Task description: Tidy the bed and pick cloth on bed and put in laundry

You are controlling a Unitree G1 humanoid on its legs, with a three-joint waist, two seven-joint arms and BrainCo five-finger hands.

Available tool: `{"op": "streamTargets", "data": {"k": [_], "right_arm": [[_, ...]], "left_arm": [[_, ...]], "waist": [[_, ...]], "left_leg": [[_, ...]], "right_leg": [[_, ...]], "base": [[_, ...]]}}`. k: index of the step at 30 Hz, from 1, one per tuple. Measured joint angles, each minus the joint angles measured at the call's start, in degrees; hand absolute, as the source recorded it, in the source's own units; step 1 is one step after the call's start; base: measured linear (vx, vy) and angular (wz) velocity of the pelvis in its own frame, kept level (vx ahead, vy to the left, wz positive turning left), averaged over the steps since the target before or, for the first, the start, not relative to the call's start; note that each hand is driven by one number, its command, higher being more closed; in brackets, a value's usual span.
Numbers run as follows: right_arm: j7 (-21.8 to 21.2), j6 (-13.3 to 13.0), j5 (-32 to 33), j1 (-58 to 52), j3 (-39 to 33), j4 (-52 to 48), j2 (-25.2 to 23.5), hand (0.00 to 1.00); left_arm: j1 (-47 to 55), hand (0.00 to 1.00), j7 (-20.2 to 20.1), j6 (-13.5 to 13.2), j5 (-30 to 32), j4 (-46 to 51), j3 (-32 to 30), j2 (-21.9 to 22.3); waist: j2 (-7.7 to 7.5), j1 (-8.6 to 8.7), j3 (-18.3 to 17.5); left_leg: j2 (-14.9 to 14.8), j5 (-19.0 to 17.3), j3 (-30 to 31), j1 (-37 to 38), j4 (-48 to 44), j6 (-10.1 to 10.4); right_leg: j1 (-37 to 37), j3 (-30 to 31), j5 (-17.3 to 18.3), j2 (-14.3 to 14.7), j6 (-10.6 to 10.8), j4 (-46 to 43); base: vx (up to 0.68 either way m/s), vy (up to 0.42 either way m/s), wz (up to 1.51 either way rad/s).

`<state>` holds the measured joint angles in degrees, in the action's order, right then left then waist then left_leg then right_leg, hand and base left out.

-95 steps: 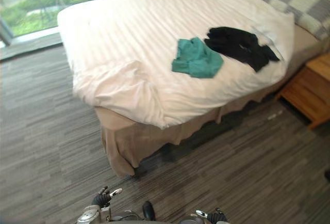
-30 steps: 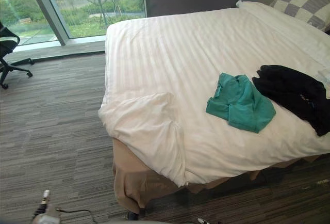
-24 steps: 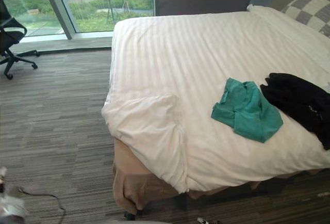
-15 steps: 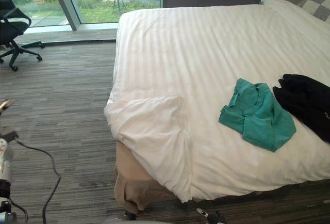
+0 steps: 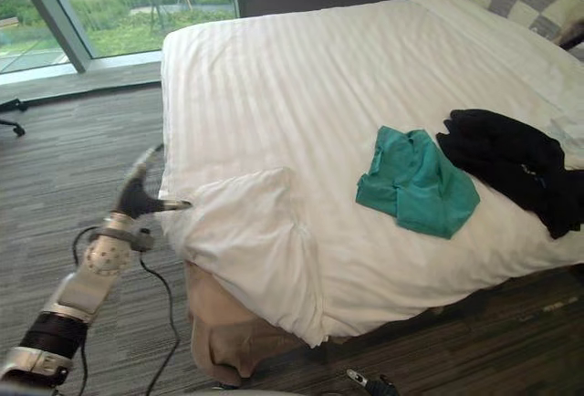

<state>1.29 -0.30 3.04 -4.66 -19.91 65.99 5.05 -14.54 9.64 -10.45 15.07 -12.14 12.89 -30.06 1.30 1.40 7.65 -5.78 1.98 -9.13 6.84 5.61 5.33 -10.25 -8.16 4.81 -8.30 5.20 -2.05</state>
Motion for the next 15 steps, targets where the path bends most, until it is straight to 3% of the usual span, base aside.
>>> {"op": "streamTargets", "data": {"k": [6, 8, 15], "right_arm": [[0.01, 0.78, 0.0, -0.09, -0.03, -1.52, 0.62, 0.0], [0.05, 1.13, -0.01, 0.53, -0.03, -1.69, 0.97, 0.0], [0.57, 1.19, -0.01, 1.05, -0.05, -2.38, 0.91, 0.0]], "left_arm": [[-0.83, 0.0, -0.57, 0.24, 0.11, -0.36, 0.52, 1.79], [-1.76, 0.0, -0.56, 0.33, 0.06, -0.38, 0.51, 2.73], [-8.04, 0.0, -0.59, 1.69, 0.3, -2.89, 1.39, 4.43]], "waist": [[1.42, 1.76, 1.0], [1.84, 1.92, 1.3], [2.17, 2.75, 3.3]], "left_leg": [[-0.07, 1.17, -0.09, -0.49, 0.29, -0.14], [-0.25, 2.26, -0.76, -2.92, 0.35, -0.19], [-1.36, 2.9, -2.12, -9.4, 0.34, 0.35]], "right_leg": [[1.39, 0.75, 0.12, 0.05, 0.19, -0.02], [4.37, 1.45, 0.69, 0.06, 1.57, -0.17], [13.07, 4.06, 0.38, 1.27, 0.92, -2.11]], "base": [[-0.15, -0.023, -0.08], [-0.21, -0.014, -0.19], [-0.13, 0.005, -0.16]]}}
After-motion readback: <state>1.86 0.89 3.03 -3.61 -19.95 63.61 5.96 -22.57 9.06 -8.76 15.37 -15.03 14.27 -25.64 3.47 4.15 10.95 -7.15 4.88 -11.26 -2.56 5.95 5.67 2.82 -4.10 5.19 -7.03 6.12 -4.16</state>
